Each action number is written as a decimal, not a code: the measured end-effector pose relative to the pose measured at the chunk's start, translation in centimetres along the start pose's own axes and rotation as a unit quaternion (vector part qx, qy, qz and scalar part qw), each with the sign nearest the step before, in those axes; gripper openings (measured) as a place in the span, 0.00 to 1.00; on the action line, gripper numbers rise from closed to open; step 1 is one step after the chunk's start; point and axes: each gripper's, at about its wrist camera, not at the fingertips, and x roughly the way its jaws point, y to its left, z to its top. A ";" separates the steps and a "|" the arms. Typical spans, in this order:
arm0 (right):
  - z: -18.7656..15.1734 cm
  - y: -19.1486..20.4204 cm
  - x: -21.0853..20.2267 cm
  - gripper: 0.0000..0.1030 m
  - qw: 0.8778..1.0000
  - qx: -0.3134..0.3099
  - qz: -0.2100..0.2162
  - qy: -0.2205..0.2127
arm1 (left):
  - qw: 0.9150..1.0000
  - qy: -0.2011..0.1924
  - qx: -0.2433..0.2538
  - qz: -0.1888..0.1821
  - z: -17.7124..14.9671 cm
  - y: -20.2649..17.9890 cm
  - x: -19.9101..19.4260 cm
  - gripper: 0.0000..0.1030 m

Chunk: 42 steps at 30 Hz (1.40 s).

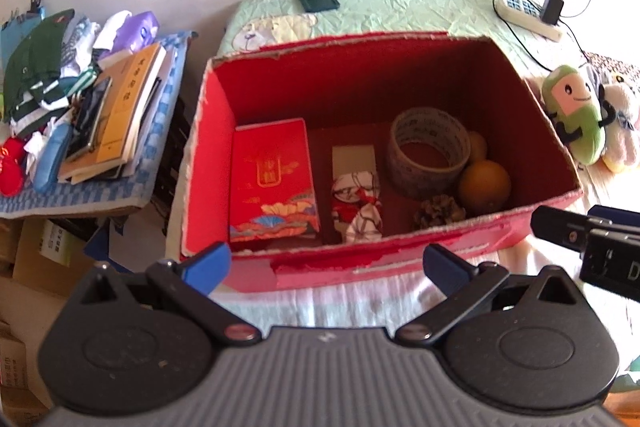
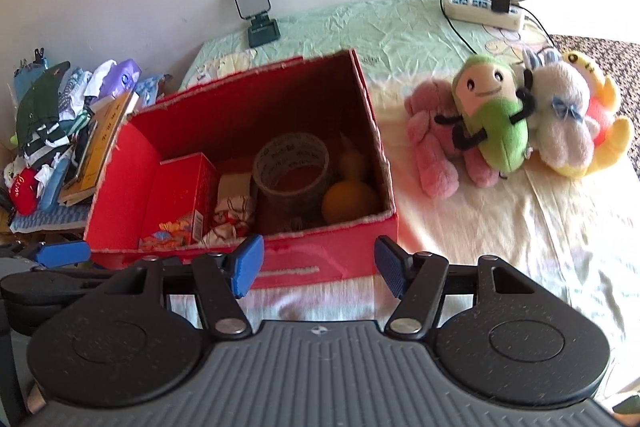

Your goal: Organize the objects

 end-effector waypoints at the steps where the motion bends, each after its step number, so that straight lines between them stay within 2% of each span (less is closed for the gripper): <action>1: 0.2 0.0 0.0 0.63 1.000 -0.003 0.001 -0.002 | 1.000 0.000 -0.004 0.002 0.1 0.0 0.0 0.99; 6: 1.2 0.2 0.2 0.63 1.000 -0.017 0.007 -0.005 | 1.000 -0.003 -0.012 0.009 0.7 -0.1 0.0 0.99; 16: 1.5 -0.5 0.5 0.64 1.000 -0.021 0.002 -0.006 | 1.000 0.001 -0.022 -0.001 0.9 -0.7 0.8 0.99; 18: 1.7 -0.3 0.7 0.64 1.000 -0.027 -0.002 -0.007 | 1.000 -0.013 -0.023 -0.012 0.8 -0.6 0.5 0.99; 23: 2.5 0.6 0.4 0.66 0.999 -0.043 -0.008 -0.028 | 0.999 -0.030 -0.028 -0.013 1.2 0.0 -0.1 0.99; 34: 3.5 2.2 1.3 0.69 0.994 -0.066 -0.057 -0.059 | 0.997 -0.052 -0.060 0.002 1.6 2.7 0.2 1.00; 42: 2.9 2.6 1.8 0.69 0.995 -0.061 -0.054 -0.064 | 0.996 -0.071 -0.058 -0.003 0.9 2.5 0.1 1.00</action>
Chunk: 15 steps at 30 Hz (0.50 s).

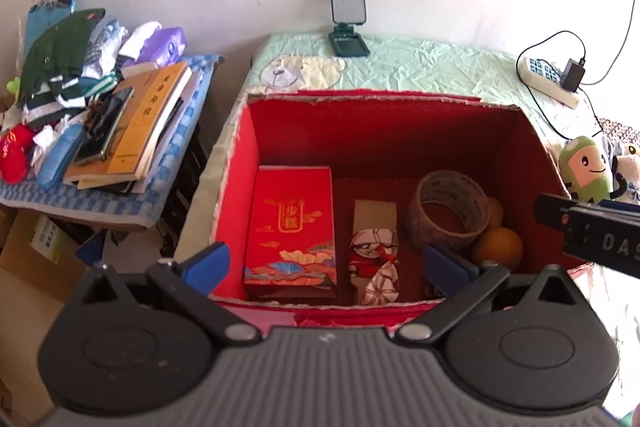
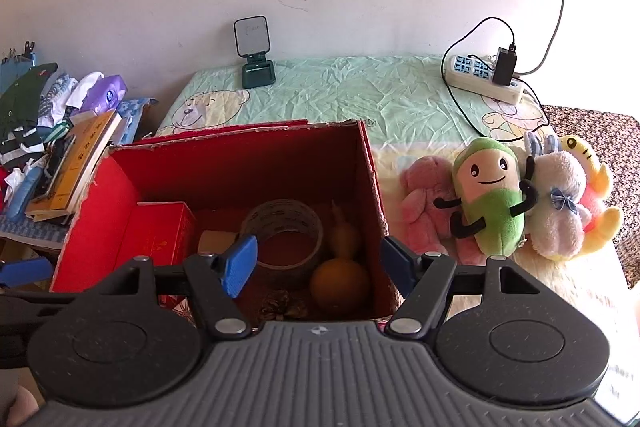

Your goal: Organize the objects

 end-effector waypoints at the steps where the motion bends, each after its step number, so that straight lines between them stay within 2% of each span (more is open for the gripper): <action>1: 0.0 0.0 0.1 0.69 1.000 0.001 0.001 0.000 | 1.000 -0.003 0.001 -0.001 -0.1 -0.1 0.0 1.00; 5: -0.1 -0.2 0.1 0.69 1.000 0.010 0.005 -0.001 | 1.000 -0.001 0.016 0.003 -0.2 -0.6 0.3 1.00; 10: -0.2 -0.2 0.2 0.69 1.000 0.014 0.008 0.003 | 1.000 0.017 0.019 -0.012 -0.1 -0.6 0.9 1.00; 15: -0.3 -0.3 0.2 0.69 1.000 0.014 0.011 0.005 | 1.000 0.021 0.022 0.001 0.0 -0.5 1.1 1.00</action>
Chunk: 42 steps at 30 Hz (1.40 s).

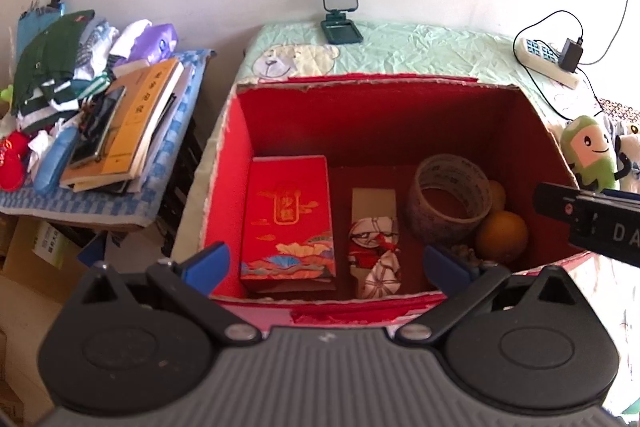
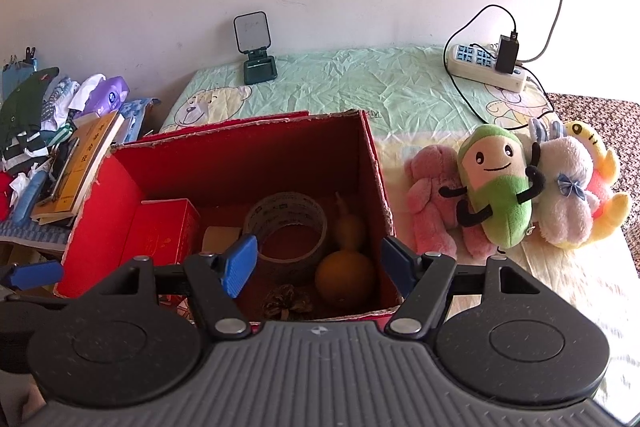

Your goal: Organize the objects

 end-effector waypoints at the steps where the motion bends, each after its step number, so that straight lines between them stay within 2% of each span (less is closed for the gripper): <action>1: 0.0 0.0 0.0 0.69 1.000 -0.002 -0.001 -0.002 | 1.000 0.000 -0.001 0.000 0.1 0.0 0.0 1.00; 8: 0.1 -0.8 0.4 0.69 1.000 0.014 0.003 0.001 | 1.000 0.000 0.005 0.012 0.6 0.3 0.3 1.00; 30: 0.0 -1.3 1.7 0.68 0.999 0.023 0.016 0.019 | 1.000 0.012 0.005 0.016 1.1 0.4 2.2 1.00; 37: -0.1 -0.9 1.7 0.68 1.000 0.013 0.007 0.013 | 0.999 -0.013 0.002 0.035 1.1 0.3 2.1 1.00; 42: 0.0 -0.9 1.8 0.68 1.000 0.014 0.007 0.015 | 1.000 -0.014 -0.004 0.024 1.3 0.8 2.2 1.00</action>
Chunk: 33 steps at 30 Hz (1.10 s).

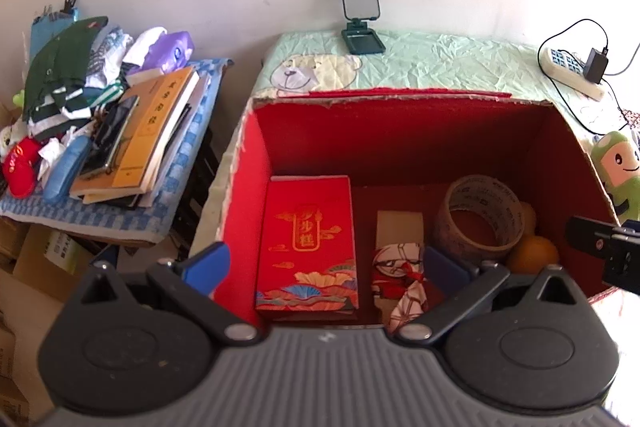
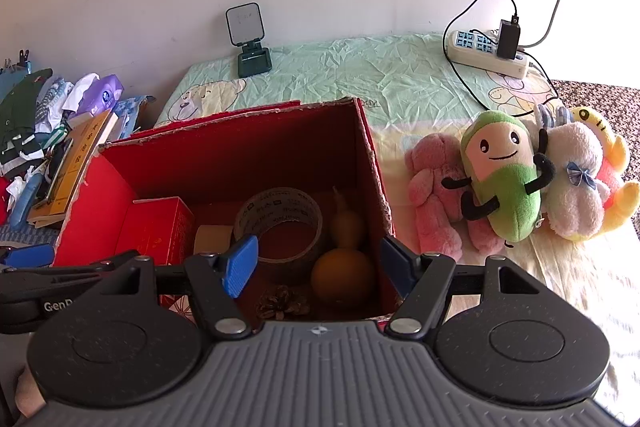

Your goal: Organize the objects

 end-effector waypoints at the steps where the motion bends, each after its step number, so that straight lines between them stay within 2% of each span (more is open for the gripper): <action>1: 0.0 0.0 0.0 0.68 1.000 0.000 0.001 0.001 | 1.000 0.003 0.000 -0.002 0.0 0.0 0.1 1.00; 9: 0.0 0.0 0.0 0.68 1.000 0.007 -0.002 -0.001 | 1.000 0.006 0.018 0.007 -0.2 -0.5 0.4 1.00; 33: -0.4 0.0 0.4 0.68 1.000 0.004 0.000 0.009 | 0.999 0.030 0.014 0.005 -0.6 0.0 1.2 1.00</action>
